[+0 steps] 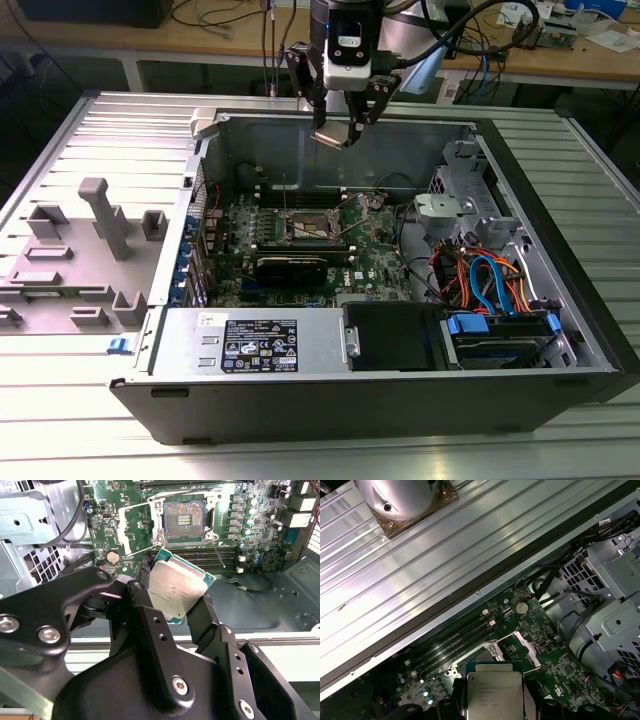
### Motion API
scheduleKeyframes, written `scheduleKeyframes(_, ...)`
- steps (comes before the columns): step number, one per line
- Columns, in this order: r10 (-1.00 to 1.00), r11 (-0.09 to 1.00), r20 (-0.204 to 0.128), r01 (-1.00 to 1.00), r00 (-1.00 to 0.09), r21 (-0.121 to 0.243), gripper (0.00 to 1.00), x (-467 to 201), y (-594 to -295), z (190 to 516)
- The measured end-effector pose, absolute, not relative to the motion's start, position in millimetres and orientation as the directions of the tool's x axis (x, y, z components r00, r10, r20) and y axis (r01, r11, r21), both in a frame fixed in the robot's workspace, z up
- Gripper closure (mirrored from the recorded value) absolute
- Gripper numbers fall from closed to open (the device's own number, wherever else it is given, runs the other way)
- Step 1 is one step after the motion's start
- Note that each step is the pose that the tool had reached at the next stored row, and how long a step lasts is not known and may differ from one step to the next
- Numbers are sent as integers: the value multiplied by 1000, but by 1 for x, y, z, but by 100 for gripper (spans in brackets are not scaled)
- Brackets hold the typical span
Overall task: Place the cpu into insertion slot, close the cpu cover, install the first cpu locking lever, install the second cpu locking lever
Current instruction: 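Place the cpu into insertion slot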
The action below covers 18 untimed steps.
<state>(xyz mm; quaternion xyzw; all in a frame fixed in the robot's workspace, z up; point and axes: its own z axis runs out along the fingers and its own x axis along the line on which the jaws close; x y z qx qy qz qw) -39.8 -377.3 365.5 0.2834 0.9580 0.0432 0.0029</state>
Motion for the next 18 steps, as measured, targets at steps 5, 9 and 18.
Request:
scheduleKeyframes(5,543,836,19,543,-839,84,46,-40,-377,365)
scheduleKeyframes(9,543,836,19,543,-839,84,46,-40,-378,365)
scheduleKeyframes(18,636,768,18,635,-772,83,46,-40,-379,364)
